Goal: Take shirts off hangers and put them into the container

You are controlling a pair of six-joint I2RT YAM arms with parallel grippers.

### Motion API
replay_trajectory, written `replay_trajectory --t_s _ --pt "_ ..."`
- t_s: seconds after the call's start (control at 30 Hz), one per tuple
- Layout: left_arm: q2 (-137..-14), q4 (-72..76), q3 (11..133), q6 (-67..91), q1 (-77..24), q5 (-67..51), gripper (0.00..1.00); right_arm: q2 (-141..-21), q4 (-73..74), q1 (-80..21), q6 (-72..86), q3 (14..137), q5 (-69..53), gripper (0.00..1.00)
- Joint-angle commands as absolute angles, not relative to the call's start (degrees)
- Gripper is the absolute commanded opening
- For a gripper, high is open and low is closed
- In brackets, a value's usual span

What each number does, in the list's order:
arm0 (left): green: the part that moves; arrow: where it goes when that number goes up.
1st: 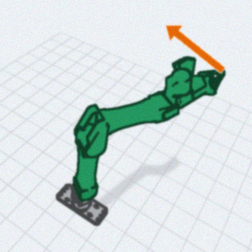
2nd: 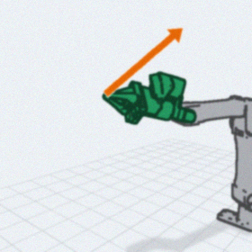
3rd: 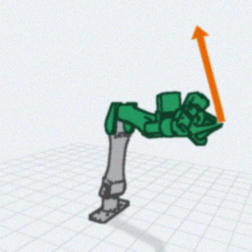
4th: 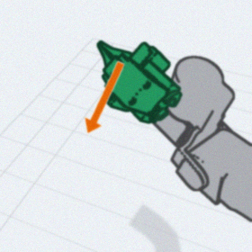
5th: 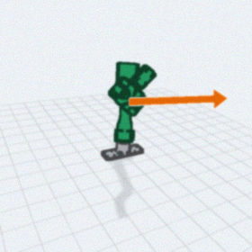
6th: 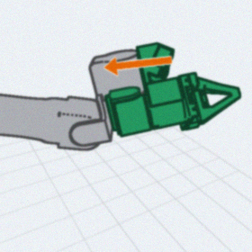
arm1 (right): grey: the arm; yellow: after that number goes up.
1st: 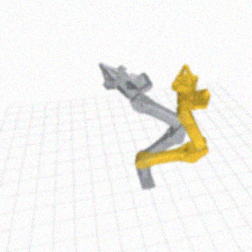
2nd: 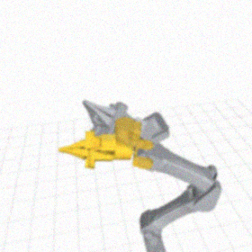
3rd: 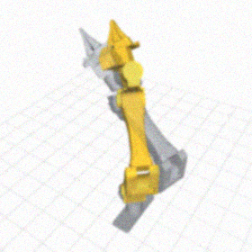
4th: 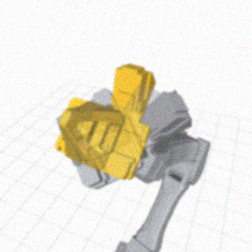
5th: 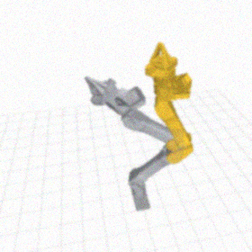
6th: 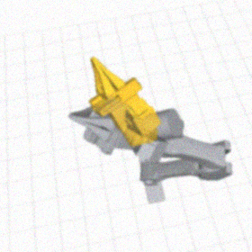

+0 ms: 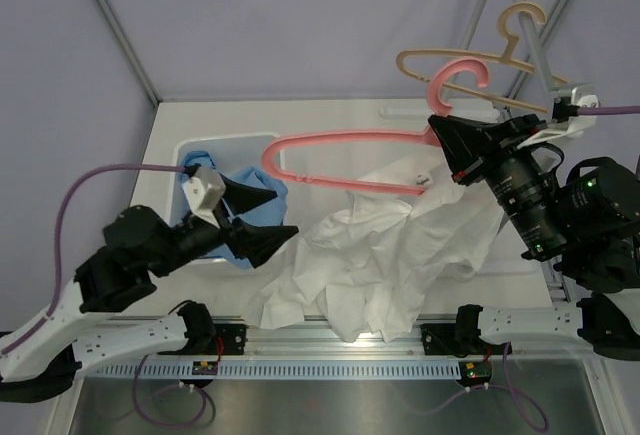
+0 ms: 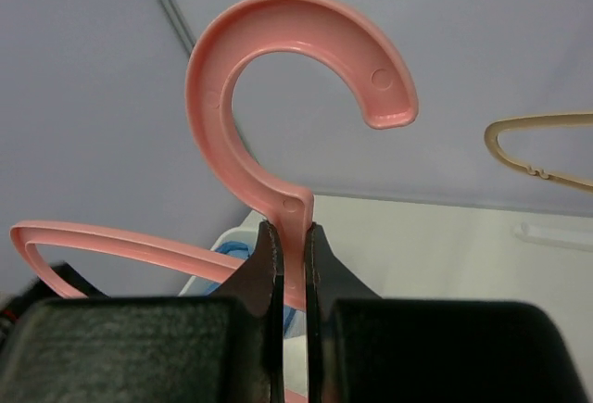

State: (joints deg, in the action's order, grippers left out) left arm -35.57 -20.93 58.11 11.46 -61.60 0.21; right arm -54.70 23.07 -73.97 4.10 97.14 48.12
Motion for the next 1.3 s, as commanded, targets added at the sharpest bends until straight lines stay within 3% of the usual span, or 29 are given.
replay_trajectory --t_s 0.0,0.2,0.77,0.8,0.87,0.9,0.93,0.97,1.0,1.03,1.07,1.13,1.2,1.27 --pt "-37.4 -33.1 74.4 4.6 -61.6 -1.8 0.84 -55.5 29.5 -73.9 1.3 99.1 41.2 0.00" --pt "-37.2 -41.2 85.8 3.3 -61.5 -1.2 0.81 -54.3 33.7 -73.8 0.4 99.1 38.3 0.00" --pt "-47.7 -29.7 81.8 5.8 -61.6 -10.7 0.82 -57.6 34.9 -73.9 -1.0 99.5 29.9 0.00" --pt "-48.2 -29.7 81.9 5.9 -61.6 -10.7 0.76 -57.7 34.8 -73.8 -0.9 99.6 29.5 0.00" --pt "-49.6 -30.1 82.4 6.4 -61.5 -9.3 0.55 -57.7 35.1 -73.8 -0.6 100.0 28.8 0.00" --pt "-50.2 -30.6 82.7 6.8 -61.6 -8.5 0.40 -57.6 35.2 -73.9 -0.5 100.1 28.7 0.00" --pt "-50.7 -31.2 83.2 7.0 -61.5 -7.4 0.00 -57.4 35.5 -73.9 -0.4 100.2 28.7 0.00" --pt "-51.7 -32.7 84.2 8.1 -61.6 -3.7 0.00 -57.5 36.3 -73.8 -0.4 100.5 28.9 0.00" --pt "-51.8 -33.2 84.5 8.6 -61.6 -1.9 0.00 -57.5 37.0 -73.8 -0.4 100.8 29.4 0.08" --pt "-51.9 -35.0 85.0 9.6 -61.6 -0.1 0.00 -57.8 38.1 -73.8 -0.4 101.2 29.7 0.45" --pt "-51.9 -36.5 85.5 10.2 -61.6 5.6 0.00 -58.2 41.0 -73.8 -0.4 102.1 31.4 0.60" --pt "-53.3 -46.2 90.7 12.2 -61.6 10.8 0.00 -58.2 43.4 -73.9 2.0 102.0 34.0 0.80" --pt "-55.1 -53.1 97.8 13.7 -61.5 16.7 0.00 -56.6 45.3 -73.8 4.5 99.6 37.8 0.86" --pt "-54.7 -58.4 100.2 15.6 -61.5 17.8 0.00 -54.9 45.5 -73.8 5.8 95.2 38.0 0.85"
